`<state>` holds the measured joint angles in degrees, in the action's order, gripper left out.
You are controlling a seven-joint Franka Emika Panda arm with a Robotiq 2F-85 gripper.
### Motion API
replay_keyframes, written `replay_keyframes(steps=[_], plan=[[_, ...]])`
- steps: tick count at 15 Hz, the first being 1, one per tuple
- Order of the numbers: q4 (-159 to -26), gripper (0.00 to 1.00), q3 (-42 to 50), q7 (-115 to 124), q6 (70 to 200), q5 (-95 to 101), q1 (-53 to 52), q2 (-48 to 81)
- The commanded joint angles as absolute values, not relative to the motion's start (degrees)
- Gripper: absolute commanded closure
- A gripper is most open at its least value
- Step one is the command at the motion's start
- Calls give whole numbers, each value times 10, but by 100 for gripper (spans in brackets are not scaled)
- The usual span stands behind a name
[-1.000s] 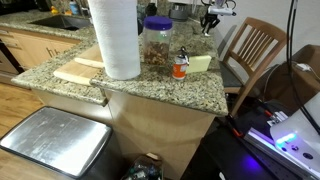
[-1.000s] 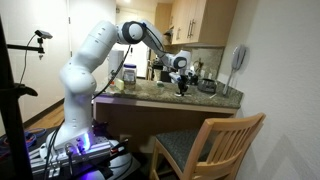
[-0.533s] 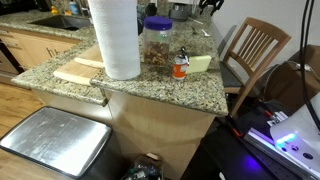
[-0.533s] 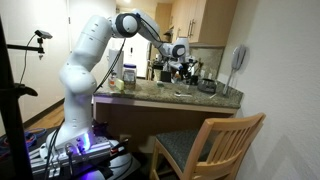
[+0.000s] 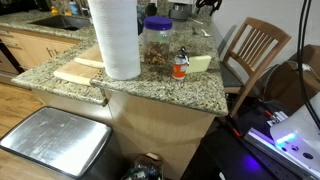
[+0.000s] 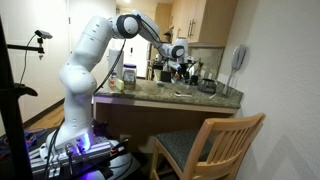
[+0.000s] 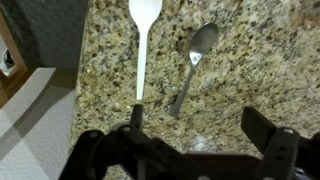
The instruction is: Remove the white plastic spoon from the top of the closed jar and replace it with the silver spoon
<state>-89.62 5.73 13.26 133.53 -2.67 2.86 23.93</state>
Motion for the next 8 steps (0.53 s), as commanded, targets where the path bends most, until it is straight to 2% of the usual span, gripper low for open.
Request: replay_keyframes(steps=[1,8], plan=[[-848,0,48,167,1344,-53,29,293],[-787,0,54,219,1337,-53,21,369]])
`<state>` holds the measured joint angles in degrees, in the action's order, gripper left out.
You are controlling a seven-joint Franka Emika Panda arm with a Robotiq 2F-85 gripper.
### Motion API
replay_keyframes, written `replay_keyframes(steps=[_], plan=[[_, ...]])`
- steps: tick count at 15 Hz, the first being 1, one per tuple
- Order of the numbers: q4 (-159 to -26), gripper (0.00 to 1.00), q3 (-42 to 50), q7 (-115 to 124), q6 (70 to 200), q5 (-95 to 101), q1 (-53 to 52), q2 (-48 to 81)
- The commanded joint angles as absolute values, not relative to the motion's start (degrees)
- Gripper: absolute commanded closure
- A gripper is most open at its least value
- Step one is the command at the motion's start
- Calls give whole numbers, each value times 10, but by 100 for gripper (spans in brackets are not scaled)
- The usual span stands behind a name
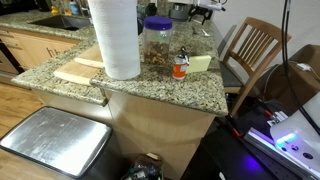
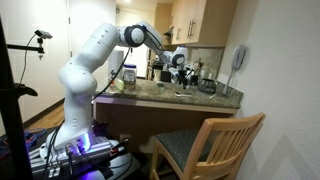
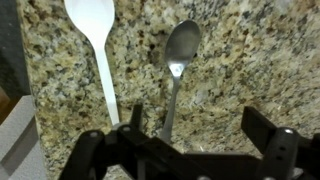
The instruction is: Remove the white plastic spoon from the top of the closed jar and replace it with the silver spoon
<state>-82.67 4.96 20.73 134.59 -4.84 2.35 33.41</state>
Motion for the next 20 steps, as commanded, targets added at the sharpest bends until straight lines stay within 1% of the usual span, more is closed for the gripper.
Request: replay_keyframes(steps=[1,5,6,7,8,9,16,17,18,20], plan=[[-782,0,54,222,1338,-52,21,378],[-763,0,58,232,1332,-50,20,401],[-761,3,56,229,1332,-52,22,405],[-759,26,57,230,1331,-51,21,409],[-757,27,58,231,1330,-51,21,412],[-757,30,58,232,1329,-51,20,414],[-752,81,66,237,1316,-49,22,417],[-752,86,66,237,1315,-49,22,416],[-752,95,67,236,1315,-49,22,416],[-754,100,67,236,1316,-49,21,415]])
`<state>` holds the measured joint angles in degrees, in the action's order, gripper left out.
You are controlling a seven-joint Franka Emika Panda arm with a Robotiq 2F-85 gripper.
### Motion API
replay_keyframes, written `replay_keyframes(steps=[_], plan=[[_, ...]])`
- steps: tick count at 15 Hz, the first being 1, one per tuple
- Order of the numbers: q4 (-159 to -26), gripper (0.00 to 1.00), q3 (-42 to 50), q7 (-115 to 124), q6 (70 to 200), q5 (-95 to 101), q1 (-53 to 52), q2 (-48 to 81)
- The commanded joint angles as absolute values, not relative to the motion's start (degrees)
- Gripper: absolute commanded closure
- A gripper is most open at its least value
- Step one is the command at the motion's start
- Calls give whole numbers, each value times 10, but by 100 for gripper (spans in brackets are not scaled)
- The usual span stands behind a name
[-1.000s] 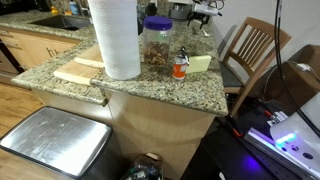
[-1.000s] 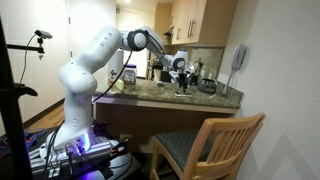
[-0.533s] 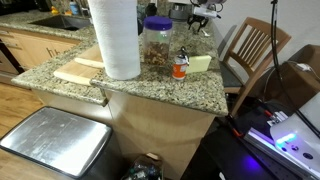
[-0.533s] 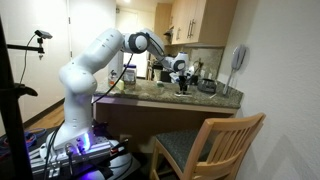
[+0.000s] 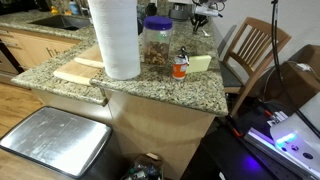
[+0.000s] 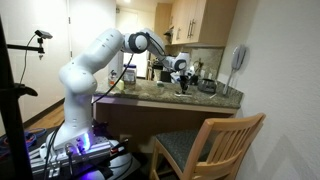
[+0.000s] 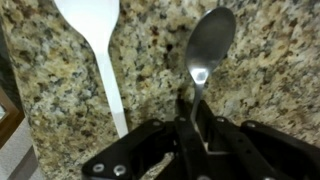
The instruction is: Remove the white plastic spoon from the top of the closed jar and replace it with the silver spoon
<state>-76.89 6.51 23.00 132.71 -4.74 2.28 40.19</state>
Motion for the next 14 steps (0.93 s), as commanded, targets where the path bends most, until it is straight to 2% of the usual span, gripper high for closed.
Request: replay_keyframes(steps=[1,6,14], plan=[[-755,100,66,236,1317,-50,21,414],[-758,98,46,199,1318,-67,32,381],[-831,98,-24,-32,1277,-103,50,207]])
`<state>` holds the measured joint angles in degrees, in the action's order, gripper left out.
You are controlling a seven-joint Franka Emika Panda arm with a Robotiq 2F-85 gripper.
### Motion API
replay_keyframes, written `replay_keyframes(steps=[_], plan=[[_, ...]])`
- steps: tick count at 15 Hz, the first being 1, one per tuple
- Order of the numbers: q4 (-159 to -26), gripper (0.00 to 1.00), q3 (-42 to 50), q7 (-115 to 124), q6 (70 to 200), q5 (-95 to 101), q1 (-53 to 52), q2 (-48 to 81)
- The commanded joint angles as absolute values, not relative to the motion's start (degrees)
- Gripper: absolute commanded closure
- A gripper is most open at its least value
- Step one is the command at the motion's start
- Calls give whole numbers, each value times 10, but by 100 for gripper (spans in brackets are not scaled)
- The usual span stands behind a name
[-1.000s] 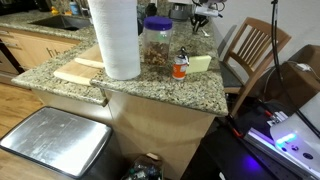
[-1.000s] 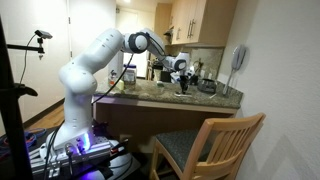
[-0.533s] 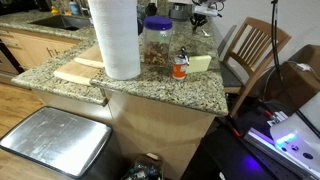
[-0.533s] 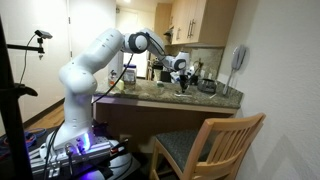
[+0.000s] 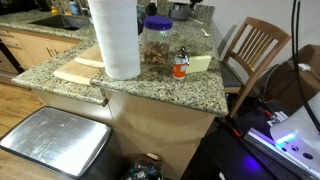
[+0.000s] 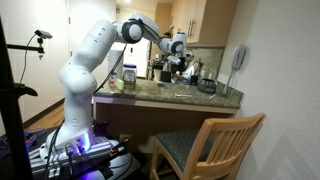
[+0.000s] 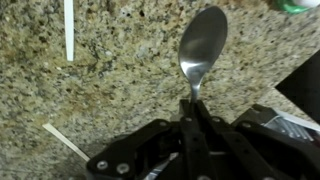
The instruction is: Remove the white plastic spoon from the top of the closed jar and replace it with the silver spoon
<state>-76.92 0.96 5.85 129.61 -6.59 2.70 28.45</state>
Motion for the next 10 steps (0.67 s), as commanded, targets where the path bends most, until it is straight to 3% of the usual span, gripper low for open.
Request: replay_keyframes(steps=[1,2,10], plan=[[-830,98,-35,-71,1269,-130,61,196],[-785,93,-9,-3,1279,-97,32,241],[-841,98,-55,-147,1273,-155,46,162]])
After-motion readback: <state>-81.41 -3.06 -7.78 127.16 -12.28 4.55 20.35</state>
